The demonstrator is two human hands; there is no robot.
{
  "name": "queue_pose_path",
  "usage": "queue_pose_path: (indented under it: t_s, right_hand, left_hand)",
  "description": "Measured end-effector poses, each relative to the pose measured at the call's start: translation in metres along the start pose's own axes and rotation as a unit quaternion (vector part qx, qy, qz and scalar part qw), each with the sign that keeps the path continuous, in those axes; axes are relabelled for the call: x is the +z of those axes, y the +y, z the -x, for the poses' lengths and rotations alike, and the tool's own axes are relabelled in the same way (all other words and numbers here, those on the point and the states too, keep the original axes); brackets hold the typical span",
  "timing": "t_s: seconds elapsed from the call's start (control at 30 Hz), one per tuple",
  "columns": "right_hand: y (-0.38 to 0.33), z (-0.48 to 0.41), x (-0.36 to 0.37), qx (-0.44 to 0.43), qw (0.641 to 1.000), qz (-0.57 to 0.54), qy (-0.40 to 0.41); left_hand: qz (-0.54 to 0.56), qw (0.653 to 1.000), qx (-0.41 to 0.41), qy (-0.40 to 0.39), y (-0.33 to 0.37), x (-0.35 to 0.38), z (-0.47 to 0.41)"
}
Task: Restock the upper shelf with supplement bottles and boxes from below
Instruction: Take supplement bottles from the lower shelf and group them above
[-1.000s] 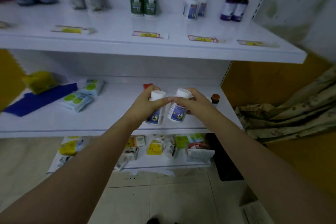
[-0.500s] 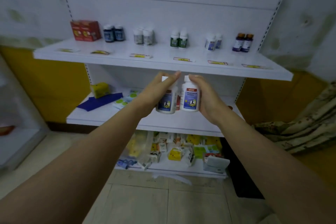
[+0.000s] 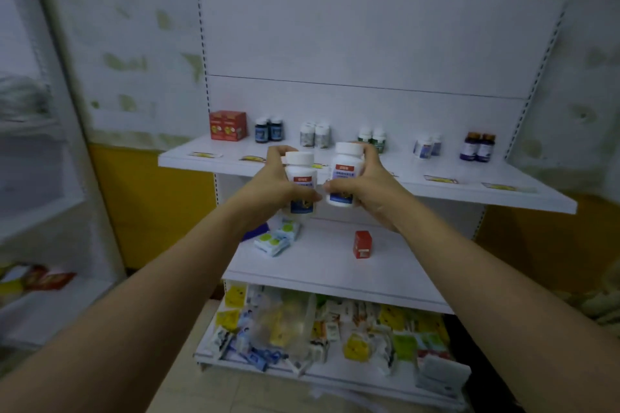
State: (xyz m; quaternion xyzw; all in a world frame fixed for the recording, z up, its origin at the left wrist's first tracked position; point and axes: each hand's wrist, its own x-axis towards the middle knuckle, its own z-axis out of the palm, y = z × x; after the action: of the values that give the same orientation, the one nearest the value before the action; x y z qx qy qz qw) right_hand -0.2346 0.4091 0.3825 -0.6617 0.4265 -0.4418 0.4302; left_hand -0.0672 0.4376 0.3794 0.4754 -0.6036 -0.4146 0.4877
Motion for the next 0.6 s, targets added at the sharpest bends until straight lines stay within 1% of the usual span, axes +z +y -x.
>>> queue_pose_path:
  t_s: [0.13,0.3,0.43,0.6]
  right_hand:
    - [-0.012,-0.014,0.038,-0.023,1.000,-0.014,-0.006]
    - [-0.021,-0.027,0.065,-0.031,0.999,-0.013,-0.013]
    - [-0.018,-0.032,0.072,-0.027,0.999,-0.012,-0.019]
    - [-0.014,-0.033,0.069,-0.002,1.000,0.017,0.013]
  left_hand:
    - [0.017,0.999,0.022,0.029,0.003,-0.044,0.006]
    - [0.010,0.999,0.034,0.013,0.003,-0.084,-0.001]
    - [0.022,0.999,0.029,-0.011,-0.001,-0.093,-0.005]
    - [0.058,0.997,0.034,-0.029,-0.008,-0.083,-0.015]
